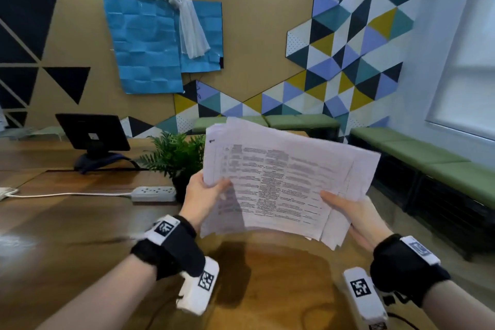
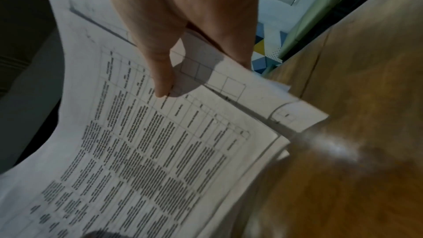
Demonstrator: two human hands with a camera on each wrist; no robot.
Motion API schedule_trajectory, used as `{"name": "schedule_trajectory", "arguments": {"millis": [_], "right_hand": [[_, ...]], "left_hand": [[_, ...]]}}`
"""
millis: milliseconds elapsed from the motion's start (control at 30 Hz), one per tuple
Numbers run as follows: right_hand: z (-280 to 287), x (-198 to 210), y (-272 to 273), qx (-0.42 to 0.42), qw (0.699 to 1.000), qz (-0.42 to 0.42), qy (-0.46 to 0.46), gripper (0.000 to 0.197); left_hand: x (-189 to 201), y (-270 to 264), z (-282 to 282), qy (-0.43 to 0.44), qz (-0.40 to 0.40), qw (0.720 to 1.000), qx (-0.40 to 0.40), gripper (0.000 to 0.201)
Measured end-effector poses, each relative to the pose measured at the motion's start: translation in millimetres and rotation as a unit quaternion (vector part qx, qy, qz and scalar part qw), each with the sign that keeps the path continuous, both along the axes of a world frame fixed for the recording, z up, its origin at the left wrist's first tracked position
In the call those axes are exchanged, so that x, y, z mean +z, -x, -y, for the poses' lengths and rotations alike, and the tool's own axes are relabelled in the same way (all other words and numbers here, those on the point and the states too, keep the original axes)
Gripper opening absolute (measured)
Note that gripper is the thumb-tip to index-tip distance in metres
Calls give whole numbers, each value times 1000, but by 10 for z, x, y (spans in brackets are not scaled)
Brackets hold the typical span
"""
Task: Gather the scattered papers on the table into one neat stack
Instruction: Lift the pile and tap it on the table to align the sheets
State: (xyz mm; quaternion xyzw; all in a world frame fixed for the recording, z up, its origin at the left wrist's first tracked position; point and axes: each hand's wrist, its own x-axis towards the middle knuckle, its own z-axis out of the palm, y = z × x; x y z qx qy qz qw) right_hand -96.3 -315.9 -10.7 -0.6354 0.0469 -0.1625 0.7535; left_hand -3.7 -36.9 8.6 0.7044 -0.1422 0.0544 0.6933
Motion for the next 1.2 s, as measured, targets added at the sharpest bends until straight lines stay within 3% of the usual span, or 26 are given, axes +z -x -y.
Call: {"name": "schedule_trajectory", "arguments": {"millis": [100,133,233,267,333,433,500,567,667,733,833,967,1067,1200], "right_hand": [[-33,-138,2,35,998,-37,22,87],[-38,-155,1,34,997,-47,44,86],[-29,-72,-13,17,995,-54,80,43],[-19,-18,-25,5,995,-52,86,38],[24,110,-51,-23,995,-28,94,37],[74,326,-77,-87,982,36,167,52],[79,456,-62,-110,946,84,293,67],[49,548,-44,-114,887,125,430,75],[4,591,-66,-113,764,149,618,68],[1,568,-85,-112,699,153,689,58],[19,503,-105,-112,668,164,717,45],[39,467,-110,-147,642,140,740,37],[-42,507,-127,-140,605,130,773,47],[-150,469,-160,-119,558,100,815,52]], "left_hand": [[-258,68,28,2,-18,999,29,26],[-312,65,9,-1,-24,999,30,30],[-298,54,-60,5,-6,999,40,45],[-257,58,-76,11,8,999,43,46],[-167,59,-95,17,43,998,41,49],[-48,42,-114,-54,146,985,79,76],[13,10,-121,-129,246,956,99,87],[59,-17,-122,-235,330,909,100,86],[106,-34,-121,-377,413,821,111,80],[116,-47,-123,-427,444,779,113,73],[118,-71,-155,-451,461,757,103,59],[85,-87,-218,-434,462,768,90,40],[107,-61,-193,-442,460,766,84,38],[109,-48,-199,-515,466,714,86,47]]}}
